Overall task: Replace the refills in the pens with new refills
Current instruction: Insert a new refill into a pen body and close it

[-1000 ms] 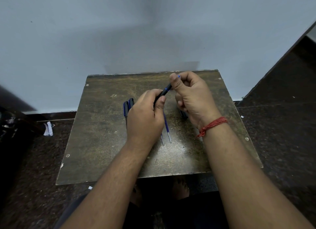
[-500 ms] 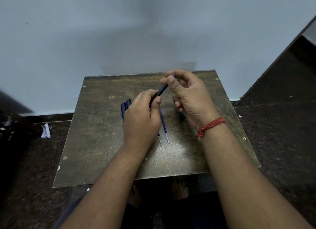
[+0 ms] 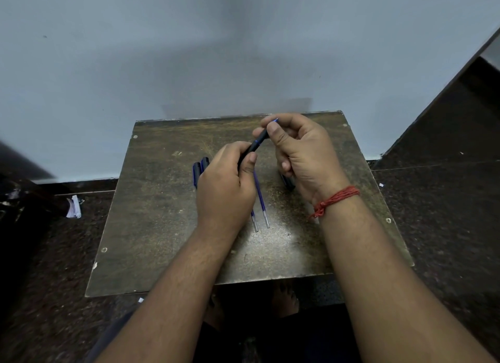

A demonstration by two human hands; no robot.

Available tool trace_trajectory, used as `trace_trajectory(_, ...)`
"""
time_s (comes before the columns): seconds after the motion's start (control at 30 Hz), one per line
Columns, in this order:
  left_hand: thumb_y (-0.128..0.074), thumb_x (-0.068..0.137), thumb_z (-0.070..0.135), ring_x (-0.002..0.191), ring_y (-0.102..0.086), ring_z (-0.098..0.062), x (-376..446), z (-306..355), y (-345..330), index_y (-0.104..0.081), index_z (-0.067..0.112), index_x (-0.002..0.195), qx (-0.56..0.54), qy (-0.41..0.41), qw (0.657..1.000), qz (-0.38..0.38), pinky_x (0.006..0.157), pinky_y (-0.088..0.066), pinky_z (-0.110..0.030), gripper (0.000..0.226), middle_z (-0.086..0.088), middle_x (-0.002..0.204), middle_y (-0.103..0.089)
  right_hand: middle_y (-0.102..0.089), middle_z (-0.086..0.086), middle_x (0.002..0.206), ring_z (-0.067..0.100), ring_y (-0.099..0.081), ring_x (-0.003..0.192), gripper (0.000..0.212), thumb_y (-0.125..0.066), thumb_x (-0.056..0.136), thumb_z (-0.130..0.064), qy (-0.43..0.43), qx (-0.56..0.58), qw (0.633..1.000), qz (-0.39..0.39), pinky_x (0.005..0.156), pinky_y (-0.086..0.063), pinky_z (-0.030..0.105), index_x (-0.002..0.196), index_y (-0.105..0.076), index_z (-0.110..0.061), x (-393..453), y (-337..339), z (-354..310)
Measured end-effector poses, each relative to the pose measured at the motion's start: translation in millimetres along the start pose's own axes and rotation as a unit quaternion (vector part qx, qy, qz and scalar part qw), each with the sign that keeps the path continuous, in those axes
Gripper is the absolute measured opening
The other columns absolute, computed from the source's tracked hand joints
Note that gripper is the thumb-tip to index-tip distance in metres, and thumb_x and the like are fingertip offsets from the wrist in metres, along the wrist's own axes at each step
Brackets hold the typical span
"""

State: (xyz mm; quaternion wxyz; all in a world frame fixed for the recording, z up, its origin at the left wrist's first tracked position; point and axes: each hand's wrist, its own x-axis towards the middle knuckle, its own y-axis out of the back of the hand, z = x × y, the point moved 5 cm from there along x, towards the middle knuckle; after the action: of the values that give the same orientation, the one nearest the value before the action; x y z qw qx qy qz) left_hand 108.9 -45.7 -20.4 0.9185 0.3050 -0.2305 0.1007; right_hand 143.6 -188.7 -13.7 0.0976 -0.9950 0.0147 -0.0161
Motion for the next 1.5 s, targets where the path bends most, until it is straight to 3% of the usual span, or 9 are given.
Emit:
trace_trajectory(0.13, -0.058, 0.099, 0.018, 0.078, -0.053, -0.006, -1, 1, -2, -0.066, 0.014, 0.104, 0.006, -0.003, 1.0, -0.005, 0.065, -0.038, -0.024, 0.011, 0.013, 0.087, -0.058, -0.068, 0.005, 0.072, 0.007, -0.034, 0.035, 0.015, -0.069, 0.092, -0.021, -0.016, 0.0, 0.999, 0.03, 0.036, -0.028, 0.018, 0.083, -0.058, -0.014, 1, 3, 1)
trace_trajectory(0.3, -0.057, 0.099, 0.017, 0.079, -0.054, -0.009, 0, 1, 0, -0.065, 0.013, 0.103, 0.001, -0.002, 1.0, 0.002, 0.066, -0.042, -0.029, 0.01, 0.012, 0.087, -0.059, -0.076, 0.005, 0.105, 0.008, -0.037, 0.039, 0.015, -0.061, 0.098, -0.021, -0.012, -0.007, 1.0, 0.009, 0.038, -0.031, 0.018, 0.109, -0.065, -0.013, 0, 2, 0)
trace_trajectory(0.53, -0.059, 0.098, 0.017, 0.077, -0.051, -0.004, 0, 2, -1, -0.066, 0.015, 0.103, 0.02, -0.003, 1.0, -0.008, 0.063, -0.035, -0.01, 0.009, 0.012, 0.087, -0.06, -0.071, 0.008, 0.081, 0.006, -0.033, 0.037, 0.011, -0.063, 0.096, -0.012, -0.021, 0.021, 0.999, 0.028, 0.036, -0.028, 0.018, 0.085, -0.059, -0.011, 0, -1, 0)
trace_trajectory(0.73, -0.061, 0.097, 0.016, 0.078, -0.055, -0.008, 0, 1, 1, -0.067, 0.015, 0.102, 0.029, -0.008, 1.0, -0.001, 0.064, -0.041, -0.026, 0.008, 0.01, 0.087, -0.062, -0.057, 0.016, 0.081, 0.004, -0.034, 0.038, 0.022, -0.063, 0.096, -0.011, -0.033, 0.029, 0.998, 0.053, 0.036, -0.027, 0.017, 0.078, -0.052, -0.014, -1, -5, 3)
trace_trajectory(1.03, -0.062, 0.095, 0.016, 0.077, -0.057, -0.012, 0, 3, 4, -0.068, 0.016, 0.101, 0.054, -0.01, 0.998, 0.009, 0.063, -0.046, -0.031, 0.009, 0.009, 0.088, -0.064, -0.05, 0.018, 0.08, 0.007, -0.031, 0.038, 0.027, -0.061, 0.097, -0.009, -0.063, 0.05, 0.993, 0.089, 0.035, -0.024, 0.017, 0.073, -0.048, -0.014, -2, -8, 7)
trace_trajectory(1.2, -0.061, 0.096, 0.017, 0.076, -0.054, -0.007, 0, 0, 4, -0.067, 0.019, 0.101, 0.048, 0.017, 0.999, 0.017, 0.062, -0.04, -0.022, 0.007, 0.017, 0.087, -0.058, -0.068, 0.009, 0.084, 0.009, -0.045, 0.041, 0.019, -0.067, 0.094, -0.03, -0.056, -0.111, 0.987, 0.097, 0.038, -0.036, 0.021, 0.086, -0.06, -0.014, -2, -3, -2)
trace_trajectory(1.27, -0.061, 0.097, 0.017, 0.075, -0.052, -0.004, 1, -2, 5, -0.067, 0.019, 0.102, 0.046, 0.029, 0.998, 0.024, 0.062, -0.035, -0.012, 0.008, 0.018, 0.087, -0.057, -0.067, -0.002, 0.087, 0.008, -0.058, 0.061, 0.022, -0.069, 0.09, -0.04, -0.022, -0.272, 0.954, 0.122, 0.054, -0.048, 0.028, 0.091, -0.064, -0.019, 1, 10, -11)
trace_trajectory(1.37, -0.06, 0.097, 0.019, 0.074, -0.051, -0.004, 3, -7, 8, -0.066, 0.019, 0.102, 0.058, 0.047, 0.997, 0.026, 0.06, -0.031, -0.007, 0.007, 0.018, 0.086, -0.057, -0.064, -0.009, 0.087, 0.012, -0.061, 0.083, 0.017, -0.067, 0.09, -0.041, -0.01, -0.496, 0.86, 0.12, 0.075, -0.053, 0.034, 0.088, -0.062, -0.025, 1, 25, -22)
trace_trajectory(1.5, -0.06, 0.098, 0.02, 0.076, -0.049, -0.003, 3, -9, 9, -0.066, 0.02, 0.102, 0.065, 0.055, 0.996, 0.026, 0.059, -0.03, -0.007, 0.007, 0.018, 0.086, -0.056, -0.064, -0.002, 0.094, 0.022, -0.06, 0.091, 0.02, -0.064, 0.091, -0.043, -0.091, -0.636, 0.764, 0.06, 0.078, -0.05, 0.035, 0.094, -0.06, -0.023, -3, 25, -13)
